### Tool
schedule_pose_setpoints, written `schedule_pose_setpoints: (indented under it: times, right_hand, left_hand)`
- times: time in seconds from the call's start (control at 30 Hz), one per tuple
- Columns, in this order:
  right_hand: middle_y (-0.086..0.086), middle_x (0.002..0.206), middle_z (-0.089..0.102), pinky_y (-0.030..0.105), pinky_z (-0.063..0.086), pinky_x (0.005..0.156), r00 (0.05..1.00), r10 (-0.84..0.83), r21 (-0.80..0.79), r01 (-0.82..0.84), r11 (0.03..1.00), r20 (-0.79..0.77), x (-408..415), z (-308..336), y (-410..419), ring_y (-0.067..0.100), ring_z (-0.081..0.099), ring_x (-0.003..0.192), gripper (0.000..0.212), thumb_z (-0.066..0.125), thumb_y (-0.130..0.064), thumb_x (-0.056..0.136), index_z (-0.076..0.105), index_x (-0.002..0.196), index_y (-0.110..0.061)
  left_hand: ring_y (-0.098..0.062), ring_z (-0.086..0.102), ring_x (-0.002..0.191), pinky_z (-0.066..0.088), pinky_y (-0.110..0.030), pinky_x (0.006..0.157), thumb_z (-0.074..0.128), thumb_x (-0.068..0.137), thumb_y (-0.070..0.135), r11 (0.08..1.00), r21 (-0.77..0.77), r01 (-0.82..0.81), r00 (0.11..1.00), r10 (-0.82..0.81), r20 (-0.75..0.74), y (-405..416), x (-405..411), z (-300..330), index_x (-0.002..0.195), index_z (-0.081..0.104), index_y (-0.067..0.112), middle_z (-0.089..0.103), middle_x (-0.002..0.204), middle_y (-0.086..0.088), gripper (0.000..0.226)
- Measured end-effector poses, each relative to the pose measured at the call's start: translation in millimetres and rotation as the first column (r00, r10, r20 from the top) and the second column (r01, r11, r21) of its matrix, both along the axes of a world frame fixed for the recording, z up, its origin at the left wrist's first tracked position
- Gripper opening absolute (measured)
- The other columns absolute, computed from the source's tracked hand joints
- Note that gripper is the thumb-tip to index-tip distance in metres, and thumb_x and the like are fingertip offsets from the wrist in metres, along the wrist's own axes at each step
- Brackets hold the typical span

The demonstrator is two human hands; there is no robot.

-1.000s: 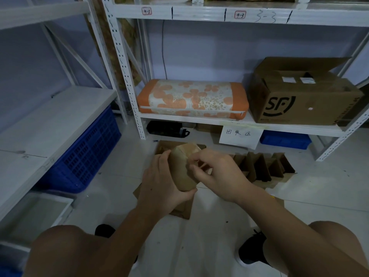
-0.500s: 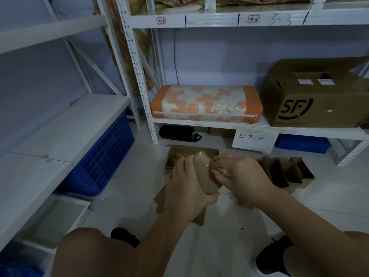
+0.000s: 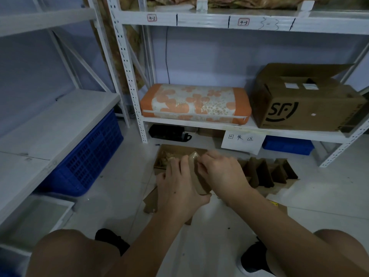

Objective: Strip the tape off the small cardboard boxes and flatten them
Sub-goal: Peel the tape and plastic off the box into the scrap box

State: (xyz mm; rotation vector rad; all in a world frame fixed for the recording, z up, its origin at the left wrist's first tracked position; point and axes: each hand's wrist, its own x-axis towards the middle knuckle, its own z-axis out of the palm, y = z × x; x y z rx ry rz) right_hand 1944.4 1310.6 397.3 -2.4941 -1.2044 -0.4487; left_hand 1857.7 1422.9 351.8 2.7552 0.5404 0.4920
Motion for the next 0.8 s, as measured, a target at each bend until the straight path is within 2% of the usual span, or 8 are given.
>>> schedule_pose_setpoints:
  times: [0.07,0.13,0.23,0.33,0.4,0.5,0.7,0.8]
  right_hand:
    - [0.003,0.071,0.058,0.03,0.032,0.044,0.998,-0.058,0.008,0.058,0.998,-0.006,-1,1,4,0.022,0.051,0.048,0.016,0.072,-0.019,0.088,0.063,0.077,-0.011]
    - [0.003,0.082,0.058,0.034,0.038,0.054,0.99,-0.123,-0.013,0.122,0.992,-0.07,1,2,8,0.022,0.052,0.059,0.016,0.059,-0.025,0.098,0.059,0.087,-0.012]
    - [0.0,0.09,0.057,0.037,0.049,0.068,0.969,-0.153,0.018,0.159,0.987,-0.196,4,2,5,0.019,0.057,0.073,0.018,0.049,-0.033,0.103,0.057,0.097,-0.017]
    - [-0.001,0.086,0.059,0.041,0.053,0.064,0.982,-0.063,0.133,0.088,0.987,-0.178,1,-1,-1,0.02,0.058,0.067,0.018,0.055,-0.032,0.099,0.06,0.093,-0.016]
    - [-0.001,0.087,0.06,0.041,0.054,0.059,0.988,0.014,0.142,0.008,0.99,-0.156,-1,-5,-7,0.019,0.059,0.065,0.022,0.052,-0.034,0.097,0.063,0.093,-0.016]
    - [0.0,0.094,0.062,0.039,0.056,0.064,0.982,0.082,0.121,-0.062,0.991,-0.17,-5,-5,-12,0.018,0.062,0.073,0.031,0.045,-0.037,0.098,0.067,0.102,-0.015]
    - [-0.003,0.093,0.064,0.037,0.056,0.064,0.98,0.111,0.213,-0.074,0.974,-0.166,-7,-3,-14,0.014,0.062,0.074,0.016,0.062,-0.031,0.097,0.068,0.102,-0.017]
    - [-0.004,0.092,0.063,0.035,0.055,0.061,0.983,0.089,0.202,-0.056,0.978,-0.158,-6,-3,-14,0.015,0.062,0.073,0.019,0.071,-0.035,0.092,0.068,0.102,-0.019]
  left_hand:
    - [-0.021,0.049,0.123,0.044,-0.043,0.096,0.07,0.057,0.076,1.0,0.02,-0.014,1.0,0.014,-0.012,-4,1,-1,0.15,0.027,0.02,0.044,0.136,0.001,0.117]
    - [-0.021,0.052,0.118,0.046,-0.042,0.092,0.07,0.054,0.077,0.999,0.037,-0.015,1.0,0.014,0.005,-6,1,0,0.146,0.03,0.018,0.047,0.131,0.001,0.116]
    - [-0.019,0.046,0.125,0.043,-0.042,0.101,0.071,0.059,0.077,0.999,0.029,0.015,1.0,-0.015,-0.006,-5,2,2,0.151,0.021,0.021,0.04,0.137,0.002,0.119]
    - [-0.019,0.046,0.126,0.043,-0.041,0.102,0.072,0.059,0.076,1.0,0.019,0.017,1.0,-0.018,0.021,0,0,0,0.15,0.021,0.021,0.04,0.138,0.002,0.118]
    - [-0.021,0.05,0.123,0.045,-0.041,0.098,0.073,0.055,0.075,1.0,0.017,0.017,0.999,-0.017,0.051,3,-4,-4,0.148,0.027,0.02,0.045,0.136,0.001,0.117]
    - [-0.021,0.051,0.123,0.045,-0.042,0.101,0.075,0.056,0.074,1.0,0.011,0.023,0.998,-0.024,0.065,6,-8,-9,0.149,0.03,0.019,0.047,0.135,0.0,0.117]
    - [-0.022,0.053,0.12,0.047,-0.044,0.097,0.079,0.054,0.072,0.999,0.032,0.001,0.994,-0.005,0.11,5,-8,-11,0.146,0.036,0.016,0.051,0.132,-0.002,0.116]
    - [-0.023,0.054,0.118,0.048,-0.043,0.095,0.079,0.053,0.071,0.999,0.036,0.002,0.993,-0.006,0.119,5,-7,-10,0.146,0.036,0.016,0.051,0.13,-0.002,0.116]
